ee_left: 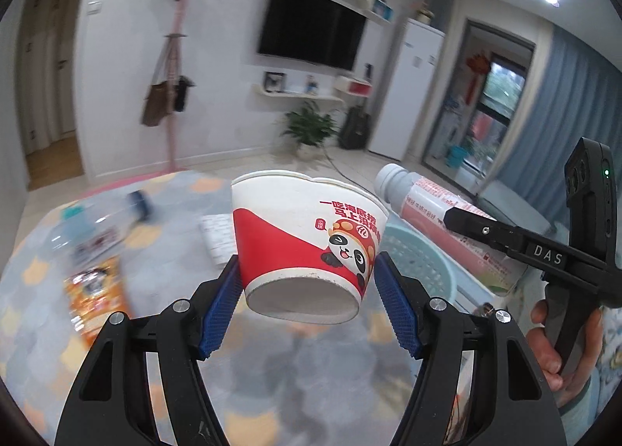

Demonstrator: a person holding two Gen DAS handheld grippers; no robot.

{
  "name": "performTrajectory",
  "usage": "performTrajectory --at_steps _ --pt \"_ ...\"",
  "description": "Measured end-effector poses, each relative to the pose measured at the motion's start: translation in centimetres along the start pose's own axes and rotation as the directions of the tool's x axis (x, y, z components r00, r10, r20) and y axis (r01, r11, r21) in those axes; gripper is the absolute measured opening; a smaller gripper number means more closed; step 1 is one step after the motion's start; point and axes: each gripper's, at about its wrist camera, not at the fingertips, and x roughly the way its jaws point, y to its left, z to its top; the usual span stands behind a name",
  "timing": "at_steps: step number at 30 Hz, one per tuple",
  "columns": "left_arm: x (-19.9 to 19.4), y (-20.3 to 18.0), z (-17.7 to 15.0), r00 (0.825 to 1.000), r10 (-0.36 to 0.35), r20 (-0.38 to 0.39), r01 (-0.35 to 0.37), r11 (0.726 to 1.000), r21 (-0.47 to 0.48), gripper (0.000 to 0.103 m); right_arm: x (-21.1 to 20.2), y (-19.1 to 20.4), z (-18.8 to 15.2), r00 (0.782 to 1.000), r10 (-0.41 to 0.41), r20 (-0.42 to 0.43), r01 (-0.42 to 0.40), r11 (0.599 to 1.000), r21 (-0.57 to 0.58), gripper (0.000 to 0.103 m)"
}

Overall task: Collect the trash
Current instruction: 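Carry the paper cup and pink bottle over the blue basket and open both tools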

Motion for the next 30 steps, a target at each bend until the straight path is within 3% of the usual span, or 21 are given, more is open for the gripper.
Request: performTrajectory --at_steps 8,19,23,30 --pt "7.0 -5.3 1.6 0.994 -0.063 -0.086 0.068 0.996 0.063 0.066 0.4 -8.5 -1.4 0.994 -0.106 -0.022 0.108 0.983 0.149 0.046" --pt "16.6 -10.1 1.4 0.967 -0.092 -0.237 0.117 0.989 0.095 0.069 4.3 -15.3 -3.2 0.974 -0.196 -0.116 0.219 0.944 0.247 0.046" --pt "17.6 -10.5 1.4 0.967 -0.082 -0.242 0.106 0.990 0.089 0.079 5.4 -16.5 -3.5 0.972 -0.194 -0.133 0.223 0.938 0.266 0.046" --pt "17.3 -9.3 -0.2 0.965 -0.062 -0.257 0.085 0.993 0.079 0.079 6.0 -17.0 -4.8 0.970 -0.190 -0.154 0.226 0.935 0.272 0.046"
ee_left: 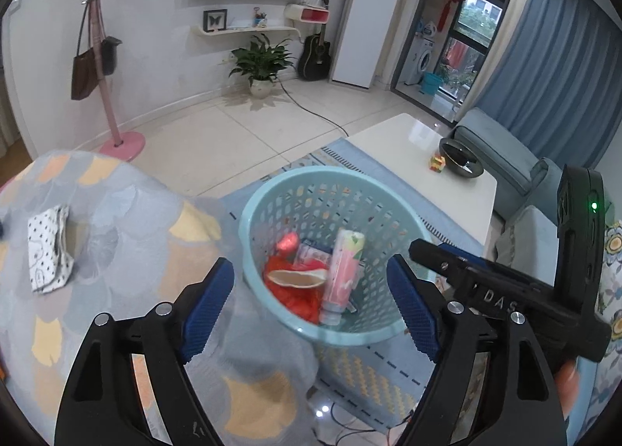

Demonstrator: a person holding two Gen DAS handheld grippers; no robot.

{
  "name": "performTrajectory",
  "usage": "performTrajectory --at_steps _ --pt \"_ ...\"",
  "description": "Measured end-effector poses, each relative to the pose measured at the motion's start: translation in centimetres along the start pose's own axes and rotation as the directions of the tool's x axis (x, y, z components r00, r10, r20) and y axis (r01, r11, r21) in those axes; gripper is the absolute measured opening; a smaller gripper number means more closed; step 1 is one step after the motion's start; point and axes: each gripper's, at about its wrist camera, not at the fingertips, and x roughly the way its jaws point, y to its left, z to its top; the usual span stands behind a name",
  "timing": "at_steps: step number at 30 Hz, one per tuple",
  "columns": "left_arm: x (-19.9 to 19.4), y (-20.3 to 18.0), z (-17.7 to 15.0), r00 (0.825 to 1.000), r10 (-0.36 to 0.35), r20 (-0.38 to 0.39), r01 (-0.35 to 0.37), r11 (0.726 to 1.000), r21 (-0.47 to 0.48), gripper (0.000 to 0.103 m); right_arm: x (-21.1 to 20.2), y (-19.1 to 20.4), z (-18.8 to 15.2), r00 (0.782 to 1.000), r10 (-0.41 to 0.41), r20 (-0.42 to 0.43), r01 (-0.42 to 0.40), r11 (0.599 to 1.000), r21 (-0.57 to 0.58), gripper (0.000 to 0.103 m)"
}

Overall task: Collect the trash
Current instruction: 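Carry the paper cup and pink bottle over the blue basket and open both tools, then move both tools back to the table toward the clear bottle and dotted paper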

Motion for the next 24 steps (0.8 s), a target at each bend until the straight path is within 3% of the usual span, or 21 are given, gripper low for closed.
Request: performTrajectory --at_steps 9,20,24 --pt "-3.3 2.5 -2.4 0.999 0.006 0.039 -0.003 0.996 -0.084 0.079 -0.1 4.3 -1.3 1.000 0.009 0.004 -0.009 0.992 -0.123 0.046" --pt "-11.2 9.4 -4.8 0.977 0.142 0.156 -0.104 0.968 -0.228 0.079 -0.1 14.6 -3.5 0.993 0.113 -0.025 -0.115 0.939 -0.324 0.046" --pt "-14.0 12.7 -5.8 0.958 0.218 0.188 -0.162 0.948 -0.274 0.079 0.4 18.1 -4.3 0.990 0.136 -0.044 -0.143 0.914 -0.379 0.055"
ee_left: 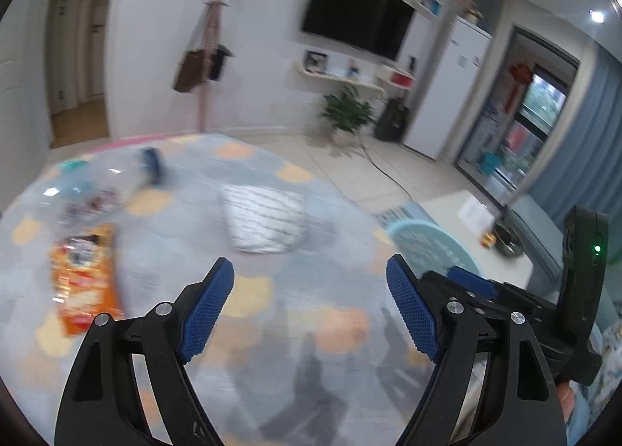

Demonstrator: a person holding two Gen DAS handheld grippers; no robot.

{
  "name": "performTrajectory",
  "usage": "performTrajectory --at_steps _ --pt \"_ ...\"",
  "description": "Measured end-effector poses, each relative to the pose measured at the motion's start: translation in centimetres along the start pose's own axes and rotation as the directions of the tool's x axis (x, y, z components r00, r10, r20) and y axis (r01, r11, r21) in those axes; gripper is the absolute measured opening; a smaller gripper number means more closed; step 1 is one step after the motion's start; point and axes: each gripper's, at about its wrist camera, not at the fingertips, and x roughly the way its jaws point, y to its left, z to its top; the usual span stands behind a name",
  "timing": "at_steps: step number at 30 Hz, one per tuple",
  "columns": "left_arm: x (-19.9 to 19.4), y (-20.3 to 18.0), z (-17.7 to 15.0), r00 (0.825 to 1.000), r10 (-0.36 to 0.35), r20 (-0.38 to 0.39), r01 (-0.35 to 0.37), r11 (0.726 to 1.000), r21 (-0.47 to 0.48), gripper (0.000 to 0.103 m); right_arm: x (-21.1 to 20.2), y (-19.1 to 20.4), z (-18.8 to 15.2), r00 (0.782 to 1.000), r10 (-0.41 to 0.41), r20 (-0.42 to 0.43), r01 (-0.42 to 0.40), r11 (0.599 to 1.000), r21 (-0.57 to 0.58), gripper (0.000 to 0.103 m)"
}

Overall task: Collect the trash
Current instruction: 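Move both tools back to the table toward the clear bottle and dotted paper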

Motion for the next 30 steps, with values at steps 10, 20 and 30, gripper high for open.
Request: performTrajectory --at_steps 10,20,30 --pt "-2.0 10.3 2.9 0.980 0.196 0.023 -0.196 0.980 -0.019 0.080 5.1 7.4 2.9 0.999 0.018 -0.038 -0.021 0.997 -0.080 0.072" --pt "0.8 20.1 6.5 0.971 0.228 -0.073 -0.236 0.964 -0.127 0.080 11.0 9.2 5.2 0.997 -0.079 -0.010 0.077 0.993 -0.093 0.072" --pt "2.9 18.0 5.4 0.979 0.115 -0.167 -0.129 0.988 -0.081 0.058 12.5 8.7 5.2 0.996 -0.065 -0.062 0.060 0.995 -0.080 0.020"
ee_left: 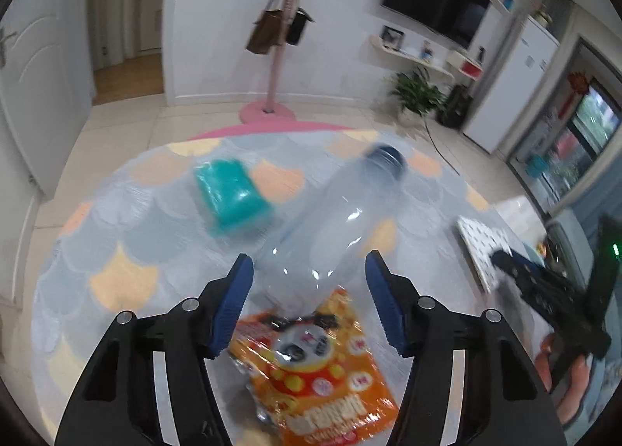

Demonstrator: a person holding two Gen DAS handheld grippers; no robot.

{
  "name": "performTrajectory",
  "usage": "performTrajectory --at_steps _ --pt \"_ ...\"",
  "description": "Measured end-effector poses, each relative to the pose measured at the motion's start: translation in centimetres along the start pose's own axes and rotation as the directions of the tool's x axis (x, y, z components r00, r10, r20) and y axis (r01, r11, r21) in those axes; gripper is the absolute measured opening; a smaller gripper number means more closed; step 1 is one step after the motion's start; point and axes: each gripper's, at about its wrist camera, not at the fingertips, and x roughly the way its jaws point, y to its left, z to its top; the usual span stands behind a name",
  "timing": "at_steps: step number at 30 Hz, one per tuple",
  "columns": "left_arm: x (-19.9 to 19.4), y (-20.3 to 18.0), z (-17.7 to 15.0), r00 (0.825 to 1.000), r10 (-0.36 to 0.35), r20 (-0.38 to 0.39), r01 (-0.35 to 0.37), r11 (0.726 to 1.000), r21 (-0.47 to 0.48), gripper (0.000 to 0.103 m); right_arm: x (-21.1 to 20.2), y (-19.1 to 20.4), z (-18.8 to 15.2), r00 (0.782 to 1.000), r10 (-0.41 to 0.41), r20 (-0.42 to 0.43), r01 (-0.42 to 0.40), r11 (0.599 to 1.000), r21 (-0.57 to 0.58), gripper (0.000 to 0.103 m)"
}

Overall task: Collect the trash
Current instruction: 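Move both tools back to the table toward the clear bottle and dotted paper, then grasp the clear plastic bottle with left tool while right tool grasps white dotted paper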

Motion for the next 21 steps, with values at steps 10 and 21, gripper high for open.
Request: performTrajectory --at_steps 10,21 --pt "-1.0 -4.5 -0.7 1.000 -0.010 -0.016 0.011 0.997 0.078 0.080 0.0 -0.4 0.0 1.000 0.026 -0.002 -0.026 1.000 0.008 0.020" --pt "5.4 -7.0 3.4 0.976 0.178 -0.123 -0.174 0.984 0.047 0.081 -1.3 -0.7 -0.4 0.996 0.054 0.067 -0.055 0.998 0.012 0.021"
